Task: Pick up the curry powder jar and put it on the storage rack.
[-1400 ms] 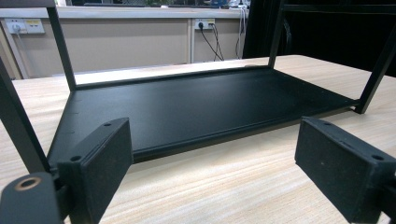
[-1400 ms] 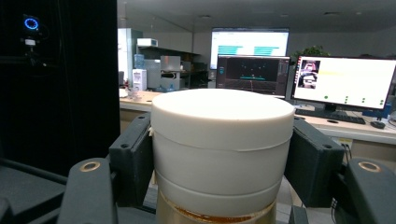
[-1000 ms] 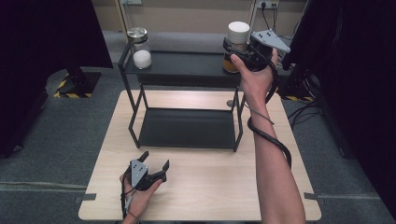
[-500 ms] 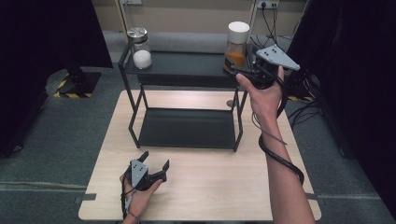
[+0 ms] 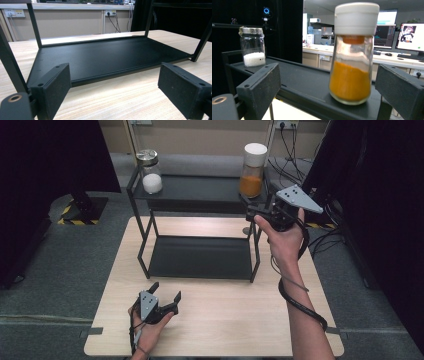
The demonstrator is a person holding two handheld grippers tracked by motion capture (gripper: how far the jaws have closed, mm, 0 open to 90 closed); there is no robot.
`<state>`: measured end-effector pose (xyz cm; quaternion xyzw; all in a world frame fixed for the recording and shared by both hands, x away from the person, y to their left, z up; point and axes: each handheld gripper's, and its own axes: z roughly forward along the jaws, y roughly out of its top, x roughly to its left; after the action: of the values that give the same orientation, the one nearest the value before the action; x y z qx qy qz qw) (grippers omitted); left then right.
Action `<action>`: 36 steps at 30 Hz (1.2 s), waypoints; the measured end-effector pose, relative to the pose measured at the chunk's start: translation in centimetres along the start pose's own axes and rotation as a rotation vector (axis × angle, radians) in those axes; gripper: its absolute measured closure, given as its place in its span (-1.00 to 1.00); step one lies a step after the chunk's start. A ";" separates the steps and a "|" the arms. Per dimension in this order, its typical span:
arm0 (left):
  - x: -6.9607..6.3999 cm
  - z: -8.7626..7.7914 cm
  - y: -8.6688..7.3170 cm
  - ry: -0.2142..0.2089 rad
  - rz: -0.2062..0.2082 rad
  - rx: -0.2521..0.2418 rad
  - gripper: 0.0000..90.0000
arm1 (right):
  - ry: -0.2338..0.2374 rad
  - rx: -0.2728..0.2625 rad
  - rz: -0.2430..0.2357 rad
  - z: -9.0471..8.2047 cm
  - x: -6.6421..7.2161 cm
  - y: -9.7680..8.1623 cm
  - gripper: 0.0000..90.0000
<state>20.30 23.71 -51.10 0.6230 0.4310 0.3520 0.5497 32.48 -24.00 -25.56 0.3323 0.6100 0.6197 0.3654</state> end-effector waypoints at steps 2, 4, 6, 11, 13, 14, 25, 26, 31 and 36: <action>0.0 0.0 0.0 0.000 0.000 0.002 -0.76 | 0.007 0.008 0.002 -0.2 -0.1 -0.4 -0.85; 0.0 0.0 0.0 0.000 -0.002 0.002 -0.76 | 0.009 0.011 0.010 -0.5 -0.1 -0.9 -0.85; 0.0 0.0 0.0 0.000 -0.001 0.001 -0.76 | 0.007 0.017 0.003 -0.8 -0.1 -1.3 -0.85; 0.0 0.0 0.0 0.002 -0.002 0.002 -0.76 | 0.005 0.026 0.002 -1.8 -0.1 -2.2 -0.85; -0.1 0.0 0.0 0.003 -0.001 0.001 -0.76 | 0.007 0.028 -0.001 -2.1 -0.1 -2.6 -0.85; -0.1 0.0 0.0 0.003 0.001 0.001 -0.76 | 0.008 0.027 0.001 -2.3 -0.1 -2.8 -0.85; -0.1 0.0 0.0 0.005 0.001 0.001 -0.76 | 0.022 0.031 0.003 -3.6 0.3 -4.5 -0.85; -0.1 0.0 0.0 0.005 0.001 0.000 -0.76 | 0.023 0.029 0.005 -3.7 0.3 -4.7 -0.85; -0.1 0.0 0.0 0.005 -0.001 -0.001 -0.76 | 0.030 0.034 0.004 -4.1 0.6 -5.4 -0.85; -0.1 0.0 0.0 0.005 0.001 -0.002 -0.76 | 0.030 0.043 -0.003 -4.6 0.9 -6.2 -0.86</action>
<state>20.25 23.62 -51.13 0.6219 0.4318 0.3543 0.5489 28.35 -25.68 -31.99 0.3298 0.6290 0.6109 0.3499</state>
